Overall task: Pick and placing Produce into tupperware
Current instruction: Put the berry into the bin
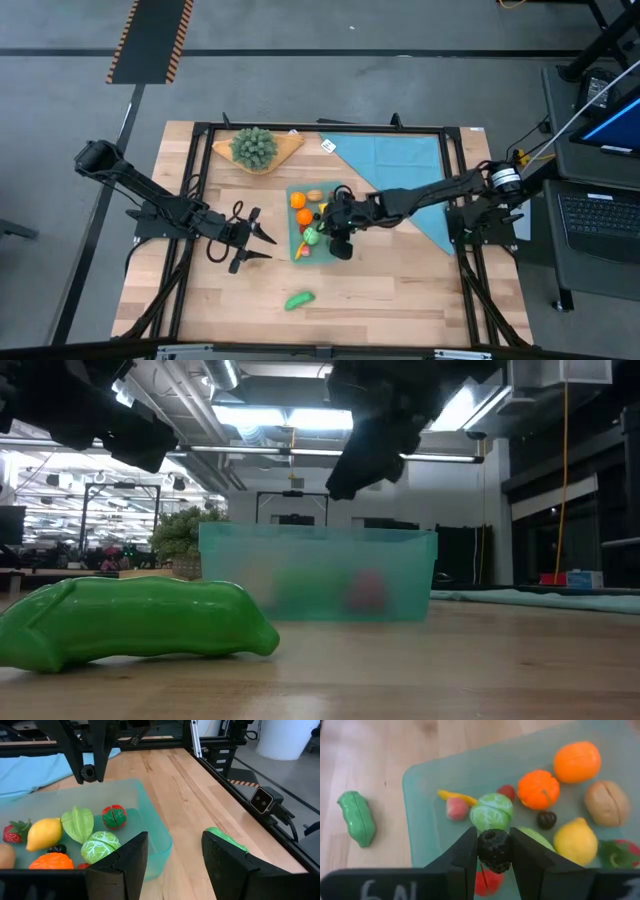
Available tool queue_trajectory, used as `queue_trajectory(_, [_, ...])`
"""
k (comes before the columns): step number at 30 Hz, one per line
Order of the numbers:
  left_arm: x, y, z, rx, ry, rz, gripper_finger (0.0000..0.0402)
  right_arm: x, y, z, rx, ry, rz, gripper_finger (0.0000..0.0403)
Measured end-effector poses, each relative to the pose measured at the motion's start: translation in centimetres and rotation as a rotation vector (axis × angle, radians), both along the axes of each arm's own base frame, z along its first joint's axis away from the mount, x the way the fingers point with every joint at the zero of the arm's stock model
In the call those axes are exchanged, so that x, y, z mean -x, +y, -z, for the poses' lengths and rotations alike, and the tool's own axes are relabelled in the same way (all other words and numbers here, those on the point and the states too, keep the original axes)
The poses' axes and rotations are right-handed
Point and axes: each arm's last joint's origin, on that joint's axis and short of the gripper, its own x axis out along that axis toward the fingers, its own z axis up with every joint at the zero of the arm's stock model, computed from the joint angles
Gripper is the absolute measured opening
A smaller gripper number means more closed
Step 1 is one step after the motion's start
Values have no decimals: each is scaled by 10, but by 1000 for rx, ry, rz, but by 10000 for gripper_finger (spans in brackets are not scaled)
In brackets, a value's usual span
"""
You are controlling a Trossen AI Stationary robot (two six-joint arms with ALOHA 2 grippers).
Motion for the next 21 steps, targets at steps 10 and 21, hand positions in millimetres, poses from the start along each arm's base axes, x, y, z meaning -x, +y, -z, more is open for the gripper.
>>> queue_trajectory(10, [0,0,1,-1,11,1,179,-12,1,25,10,51,-25,98])
queue_trajectory(21, [1,0,3,-11,33,1,179,-30,9,75,-108,98,-129,98])
